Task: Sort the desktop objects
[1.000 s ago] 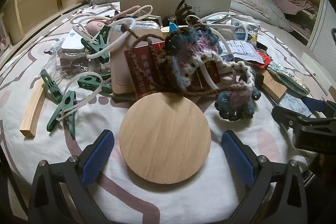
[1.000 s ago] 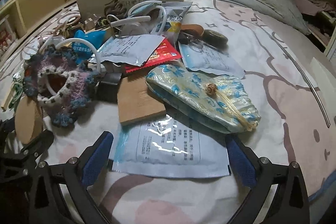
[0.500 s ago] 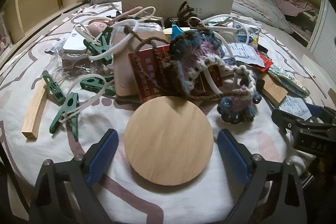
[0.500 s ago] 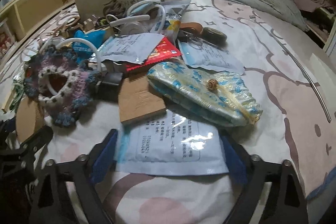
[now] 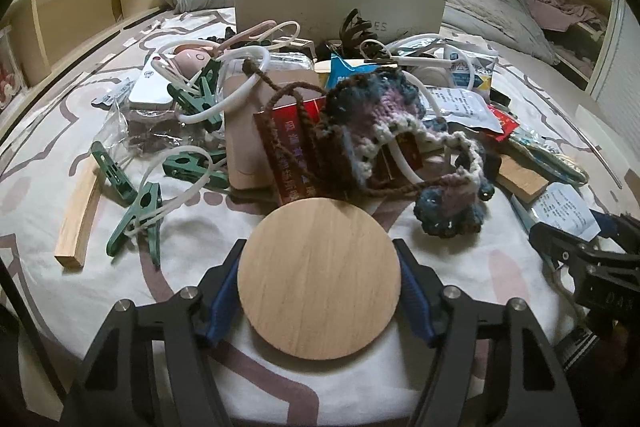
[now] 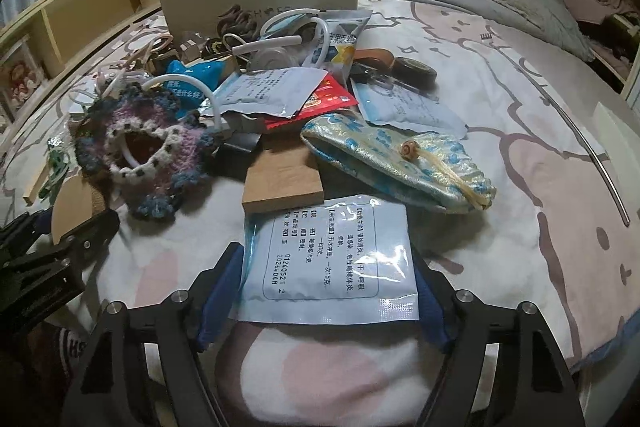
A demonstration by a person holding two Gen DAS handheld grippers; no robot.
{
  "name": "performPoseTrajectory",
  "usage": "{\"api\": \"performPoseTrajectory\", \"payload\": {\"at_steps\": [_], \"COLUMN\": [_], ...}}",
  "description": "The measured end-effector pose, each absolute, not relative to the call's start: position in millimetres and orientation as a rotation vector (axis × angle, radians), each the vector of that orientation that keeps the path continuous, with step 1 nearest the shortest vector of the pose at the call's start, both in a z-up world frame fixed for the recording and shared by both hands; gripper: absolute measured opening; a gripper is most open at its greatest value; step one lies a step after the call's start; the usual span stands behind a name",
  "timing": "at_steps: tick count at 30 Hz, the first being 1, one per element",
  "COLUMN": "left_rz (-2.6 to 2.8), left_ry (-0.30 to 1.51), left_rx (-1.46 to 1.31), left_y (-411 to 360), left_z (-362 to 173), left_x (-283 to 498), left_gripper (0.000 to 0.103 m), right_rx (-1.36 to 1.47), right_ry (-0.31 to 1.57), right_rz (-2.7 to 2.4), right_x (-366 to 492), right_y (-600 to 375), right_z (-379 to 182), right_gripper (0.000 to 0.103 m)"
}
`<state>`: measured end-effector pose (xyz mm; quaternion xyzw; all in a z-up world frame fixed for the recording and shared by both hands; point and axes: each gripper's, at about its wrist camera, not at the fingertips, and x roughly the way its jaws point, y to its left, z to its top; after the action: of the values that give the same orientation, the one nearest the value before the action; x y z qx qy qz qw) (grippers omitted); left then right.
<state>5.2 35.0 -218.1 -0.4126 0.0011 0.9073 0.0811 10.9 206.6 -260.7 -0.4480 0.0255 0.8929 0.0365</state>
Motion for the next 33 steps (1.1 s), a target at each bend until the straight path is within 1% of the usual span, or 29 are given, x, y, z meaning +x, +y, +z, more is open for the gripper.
{"api": "performPoseTrajectory", "payload": {"at_steps": [3,13,17,18,19,20,22,23,29,33], "left_rz": [2.709,2.729,2.734,2.736,2.736,2.735,2.731,2.73,2.72,2.718], "left_ry": [0.015,0.043,0.057,0.066,0.072,0.077,0.084,0.088,0.1,0.111], "left_rx": [-1.236,-1.201,-1.181,-1.181,-1.183,-1.188,-1.2,-1.205,-1.237,-1.236], "left_y": [35.8,35.3,35.7,35.8,35.9,36.1,36.3,36.3,37.1,38.4], "left_z": [-217.0,-203.3,-197.8,-198.5,-199.3,-200.5,-203.9,-205.5,-214.0,-216.2], "left_x": [7.6,12.3,14.6,15.4,15.8,16.0,16.0,15.9,11.9,12.1], "left_gripper": [0.069,0.069,0.069,0.069,0.069,0.069,0.069,0.069,0.069,0.069], "right_rx": [-1.373,-1.32,-1.358,-1.358,-1.378,-1.397,-1.422,-1.423,-1.452,-1.474], "right_ry": [0.083,0.092,0.074,0.079,0.094,0.099,0.094,0.077,-0.065,-0.111], "right_rz": [2.75,2.784,2.786,2.78,2.77,2.756,2.732,2.731,2.712,2.722], "right_x": [13.7,22.1,20.4,20.1,18.1,16.7,12.8,12.0,4.7,0.9], "right_y": [204.8,202.0,197.6,197.7,197.9,197.5,196.2,194.6,186.9,186.5], "right_z": [-258.3,-243.1,-245.8,-247.7,-252.6,-255.9,-262.0,-263.2,-272.9,-277.3], "right_gripper": [0.077,0.07,0.071,0.072,0.077,0.084,0.095,0.096,0.097,0.097]}}
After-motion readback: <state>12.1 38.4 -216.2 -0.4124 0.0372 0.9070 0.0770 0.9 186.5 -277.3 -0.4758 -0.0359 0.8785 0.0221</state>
